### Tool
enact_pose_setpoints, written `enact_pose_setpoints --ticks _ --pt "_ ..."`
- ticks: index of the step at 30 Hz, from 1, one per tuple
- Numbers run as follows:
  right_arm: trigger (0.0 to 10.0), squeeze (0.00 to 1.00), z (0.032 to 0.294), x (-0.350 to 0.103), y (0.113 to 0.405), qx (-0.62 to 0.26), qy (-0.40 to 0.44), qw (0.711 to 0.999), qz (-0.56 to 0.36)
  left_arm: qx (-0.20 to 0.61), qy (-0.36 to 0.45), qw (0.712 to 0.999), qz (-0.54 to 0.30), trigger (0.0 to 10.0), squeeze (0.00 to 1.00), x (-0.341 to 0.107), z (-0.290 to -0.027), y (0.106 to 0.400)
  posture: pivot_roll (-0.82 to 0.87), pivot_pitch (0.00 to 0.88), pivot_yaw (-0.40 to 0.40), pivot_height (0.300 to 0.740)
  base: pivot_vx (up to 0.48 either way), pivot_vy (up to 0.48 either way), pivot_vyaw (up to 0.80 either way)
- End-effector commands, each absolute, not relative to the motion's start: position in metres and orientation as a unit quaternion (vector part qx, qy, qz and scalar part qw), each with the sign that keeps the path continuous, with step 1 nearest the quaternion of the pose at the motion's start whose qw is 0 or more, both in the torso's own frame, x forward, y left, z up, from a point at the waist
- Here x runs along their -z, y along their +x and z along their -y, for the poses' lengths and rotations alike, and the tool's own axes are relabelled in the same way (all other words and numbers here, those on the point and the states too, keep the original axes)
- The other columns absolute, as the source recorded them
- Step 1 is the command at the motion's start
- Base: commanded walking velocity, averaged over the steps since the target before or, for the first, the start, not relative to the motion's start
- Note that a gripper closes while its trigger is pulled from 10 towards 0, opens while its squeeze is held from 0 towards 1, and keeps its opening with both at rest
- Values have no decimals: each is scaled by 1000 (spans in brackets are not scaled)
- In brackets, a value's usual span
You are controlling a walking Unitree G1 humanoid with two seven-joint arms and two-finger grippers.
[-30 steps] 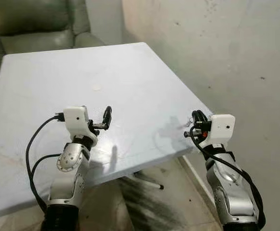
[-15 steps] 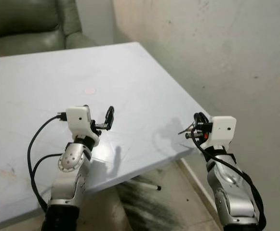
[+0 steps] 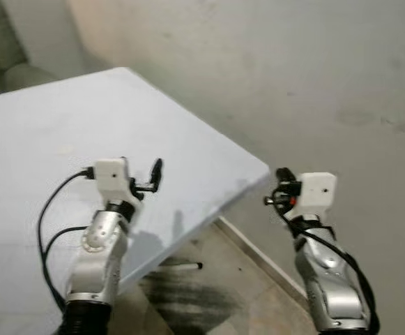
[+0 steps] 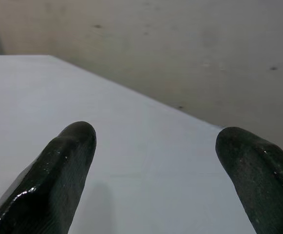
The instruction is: Hang keys on a hook
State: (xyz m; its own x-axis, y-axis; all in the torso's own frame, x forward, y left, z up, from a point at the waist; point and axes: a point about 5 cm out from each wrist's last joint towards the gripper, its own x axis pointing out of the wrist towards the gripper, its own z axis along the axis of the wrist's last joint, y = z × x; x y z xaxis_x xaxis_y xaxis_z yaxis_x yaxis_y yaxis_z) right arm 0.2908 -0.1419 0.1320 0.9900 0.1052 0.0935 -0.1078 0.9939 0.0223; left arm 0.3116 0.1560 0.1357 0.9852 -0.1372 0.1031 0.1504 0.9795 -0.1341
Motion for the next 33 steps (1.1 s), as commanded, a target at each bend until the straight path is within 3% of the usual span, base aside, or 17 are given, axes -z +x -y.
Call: enact_pose_setpoints --ticks 1,33 --pt "10000 0 149 -136 291 -45 8 997 55 97 -81 991 47 10000 0 -138 -146 312 -23 41 -14 740 0 0 -769" --pt "10000 0 150 -135 288 -39 9 998 52 109 -77 990 46 10000 0 -137 -142 311 -30 45 -12 740 0 0 -769"
